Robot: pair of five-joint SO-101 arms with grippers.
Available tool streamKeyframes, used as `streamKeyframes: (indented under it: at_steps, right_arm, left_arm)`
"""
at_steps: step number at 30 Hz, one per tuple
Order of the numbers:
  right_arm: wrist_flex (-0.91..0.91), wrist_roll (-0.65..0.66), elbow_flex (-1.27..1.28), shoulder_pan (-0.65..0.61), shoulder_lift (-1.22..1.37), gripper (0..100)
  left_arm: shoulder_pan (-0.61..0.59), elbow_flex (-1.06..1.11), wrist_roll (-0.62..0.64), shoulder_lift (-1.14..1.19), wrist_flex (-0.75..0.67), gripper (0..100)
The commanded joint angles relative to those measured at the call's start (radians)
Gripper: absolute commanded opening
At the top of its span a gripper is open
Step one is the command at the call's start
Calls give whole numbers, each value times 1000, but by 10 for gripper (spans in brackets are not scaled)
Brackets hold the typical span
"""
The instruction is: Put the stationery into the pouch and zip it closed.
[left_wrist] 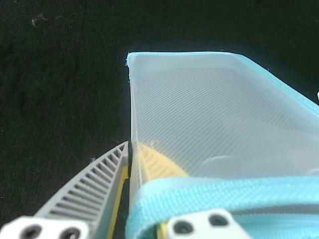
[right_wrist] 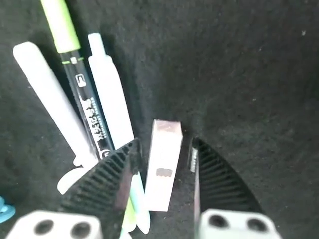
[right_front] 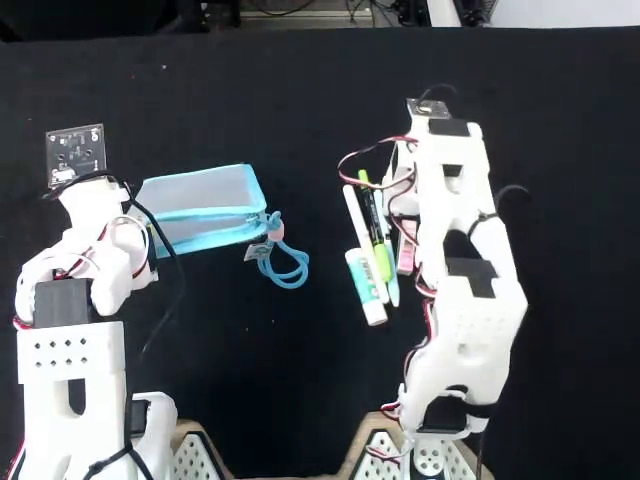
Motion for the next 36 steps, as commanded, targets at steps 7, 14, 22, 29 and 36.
streamKeyframes:
  at_steps: [7,14,22,29,36]
  right_arm:
    - [-92,46,27,12,-41,162]
    - [-106,78,-16,48,5,21]
    - [-114,100,-16,94,-79,10]
    - [-299,255,47,46,-102,11]
    - [-373,321,124,46,-102,67]
  left_arm:
    - [-13,15,9,0,-8,31]
    - [-13,15,9,0,-9,31]
    - [-13,15,9,0,-9,31]
    - [-13,13,11,0,-11,32]
    - [-13,13,11,0,-9,32]
